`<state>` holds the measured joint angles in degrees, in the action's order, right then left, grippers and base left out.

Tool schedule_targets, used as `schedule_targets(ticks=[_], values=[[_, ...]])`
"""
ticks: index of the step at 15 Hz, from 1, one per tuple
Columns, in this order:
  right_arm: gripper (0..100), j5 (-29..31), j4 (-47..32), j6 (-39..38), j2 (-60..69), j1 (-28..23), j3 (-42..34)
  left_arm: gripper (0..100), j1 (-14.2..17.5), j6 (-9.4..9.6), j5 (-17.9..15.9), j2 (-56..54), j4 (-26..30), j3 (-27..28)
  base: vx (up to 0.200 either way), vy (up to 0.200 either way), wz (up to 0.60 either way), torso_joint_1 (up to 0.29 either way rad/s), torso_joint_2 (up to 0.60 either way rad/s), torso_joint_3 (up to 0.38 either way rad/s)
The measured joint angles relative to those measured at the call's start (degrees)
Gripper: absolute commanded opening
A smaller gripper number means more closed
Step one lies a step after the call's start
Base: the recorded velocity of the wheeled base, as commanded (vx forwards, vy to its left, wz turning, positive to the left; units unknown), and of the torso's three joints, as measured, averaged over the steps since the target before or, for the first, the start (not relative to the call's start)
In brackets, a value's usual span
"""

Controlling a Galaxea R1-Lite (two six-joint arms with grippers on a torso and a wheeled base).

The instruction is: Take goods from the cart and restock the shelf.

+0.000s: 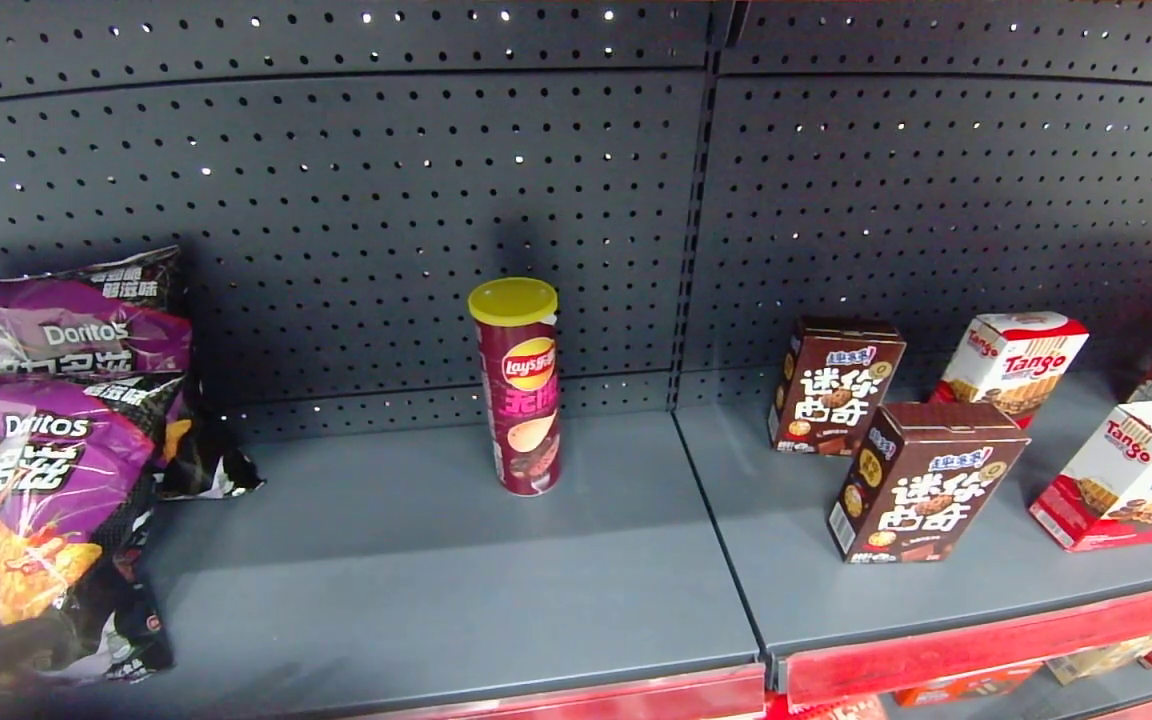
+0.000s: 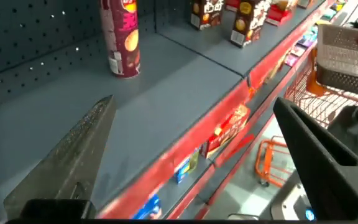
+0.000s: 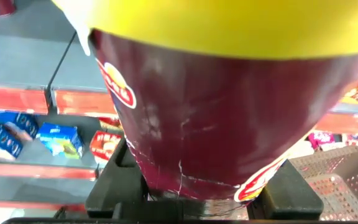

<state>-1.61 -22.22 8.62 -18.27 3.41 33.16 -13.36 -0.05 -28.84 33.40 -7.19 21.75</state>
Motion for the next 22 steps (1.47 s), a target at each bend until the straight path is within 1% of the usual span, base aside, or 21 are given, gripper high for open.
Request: schedule_targets(ticks=[1, 2, 4, 6, 8, 10, 11, 13, 15, 17, 19, 22], values=[[0, 0.05, 0.41, -0.02, -0.05, 0.00, 0.16, 100, 0.00, -0.06, 0.02, 3.06, -2.24, 0.18, 0.000, 0.000, 0.00, 0.000, 0.00, 0.000], [0, 0.05, 0.41, -0.02, -0.09, 0.00, 0.22, 100, 0.17, -0.17, 0.02, 6.62, -5.64, 0.30, 0.000, 0.000, 0.00, 0.000, 0.00, 0.000], [0, 0.00, 0.44, -0.04, -0.24, 0.00, 0.22, 100, 0.69, -0.39, -0.11, 15.15, -14.64, 0.73, 0.000, 0.000, 0.00, 0.000, 0.00, 0.000], [0, -0.02, 0.79, -0.04, -0.68, 0.06, 0.11, 100, 1.32, -0.52, -0.24, 24.23, -21.14, 2.56, 0.000, 0.000, 0.00, 0.000, 0.00, 0.000], [0, -0.06, 2.15, -0.09, -1.32, 0.17, 0.13, 100, 2.36, -0.52, -0.50, 32.39, -24.22, 6.91, 0.000, 0.000, 0.00, 0.000, 0.00, 0.000], [0, -0.06, 2.71, -0.11, -1.97, 1.13, 0.27, 100, 4.02, -0.24, -1.50, 39.67, -25.41, 11.98, 0.000, 0.000, 0.00, 0.000, 0.00, 0.000], [0, -0.05, 2.74, -0.13, -2.23, 1.71, 0.41, 100, 4.92, -0.09, -2.72, 42.81, -26.17, 14.14, 0.000, 0.000, 0.00, 0.000, 0.00, 0.000], [0, -0.05, 2.77, -0.44, -2.50, 2.56, 0.68, 100, 6.69, 0.05, -6.27, 47.87, -29.15, 16.62, 0.000, 0.000, 0.00, 0.000, 0.00, 0.000], [0, -0.05, 2.77, -0.72, -2.62, 3.19, 0.88, 100, 7.88, 0.05, -7.36, 52.37, -33.04, 17.93, 0.000, 0.000, 0.00, 0.000, 0.00, 0.000], [0, -0.02, 2.71, -0.82, -2.72, 3.63, 1.35, 100, 8.35, 0.05, -8.07, 55.52, -34.97, 18.60, 0.000, 0.000, 0.00, 0.000, 0.00, 0.000], [0, -0.06, 2.66, -0.94, -2.73, 3.83, 2.19, 100, 8.44, 0.10, -10.48, 60.11, -39.06, 19.02, 0.000, 0.000, 0.00, 0.000, 0.00, 0.000], [0, -0.09, 2.66, -1.51, -2.80, 4.11, 2.72, 100, 8.24, 0.07, -13.99, 66.68, -47.19, 19.63, 0.000, 0.000, 0.00, 0.000, 0.00, 0.000]])
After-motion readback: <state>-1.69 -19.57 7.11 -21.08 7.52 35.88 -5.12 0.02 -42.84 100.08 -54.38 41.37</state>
